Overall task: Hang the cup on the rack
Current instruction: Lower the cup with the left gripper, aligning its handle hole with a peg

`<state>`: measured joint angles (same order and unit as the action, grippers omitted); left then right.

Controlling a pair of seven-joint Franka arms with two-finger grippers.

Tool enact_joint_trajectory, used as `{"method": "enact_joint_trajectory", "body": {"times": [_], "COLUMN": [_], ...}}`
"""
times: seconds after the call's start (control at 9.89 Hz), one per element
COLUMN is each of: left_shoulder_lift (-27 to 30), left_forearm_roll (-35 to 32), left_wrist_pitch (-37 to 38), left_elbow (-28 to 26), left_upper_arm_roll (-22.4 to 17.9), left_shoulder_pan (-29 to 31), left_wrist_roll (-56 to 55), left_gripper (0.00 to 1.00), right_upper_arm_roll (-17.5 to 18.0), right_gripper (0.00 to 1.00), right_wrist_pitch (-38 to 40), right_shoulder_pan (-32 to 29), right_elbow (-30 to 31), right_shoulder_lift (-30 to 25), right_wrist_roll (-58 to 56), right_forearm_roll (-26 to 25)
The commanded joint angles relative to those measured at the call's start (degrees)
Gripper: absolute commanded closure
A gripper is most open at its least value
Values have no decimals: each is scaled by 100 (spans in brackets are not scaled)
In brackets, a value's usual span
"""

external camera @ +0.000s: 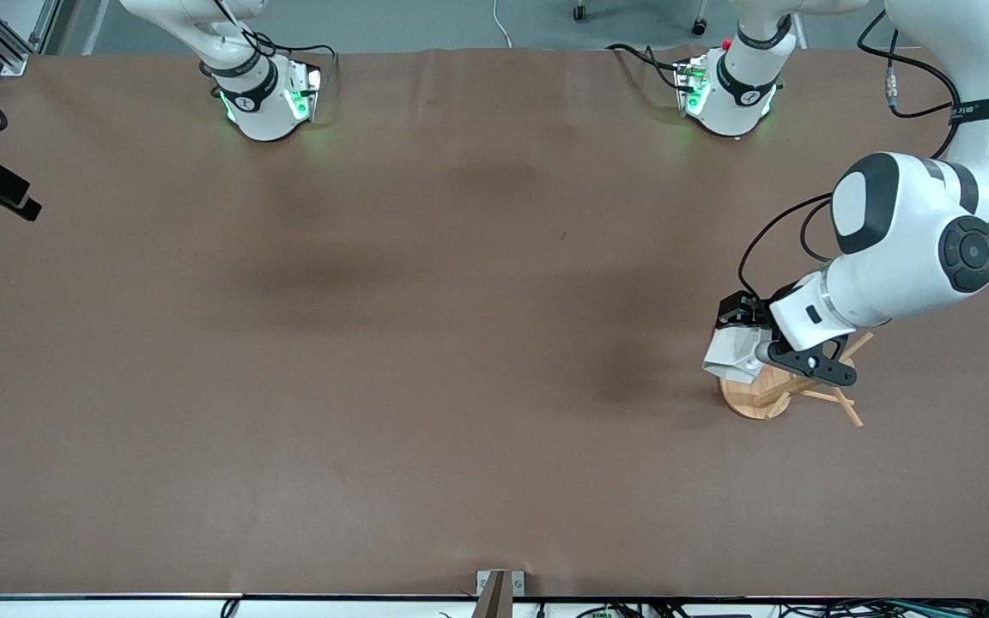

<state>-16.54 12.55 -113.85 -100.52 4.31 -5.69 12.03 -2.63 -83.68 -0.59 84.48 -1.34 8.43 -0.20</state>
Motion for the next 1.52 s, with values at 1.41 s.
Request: {"method": "enact_joint_trajectory", "body": {"times": [1.41], "left_shoulder_lift": [-113], "left_forearm_roll": [-59], "left_wrist_pitch": [12], "left_elbow": [-65], "left_upper_arm_roll": [-361], "left_shoulder_pan": [7], "left_wrist_roll": [361], "left_gripper": [97], "right_upper_arm_roll": [0], "right_gripper": [0], "right_wrist_pitch": [27], "right_shoulder_pan": [-56], "right_elbow": [-20], "right_shoulder_lift": [-24], "right_wrist_roll": [-78], "right_forearm_roll": [55]}}
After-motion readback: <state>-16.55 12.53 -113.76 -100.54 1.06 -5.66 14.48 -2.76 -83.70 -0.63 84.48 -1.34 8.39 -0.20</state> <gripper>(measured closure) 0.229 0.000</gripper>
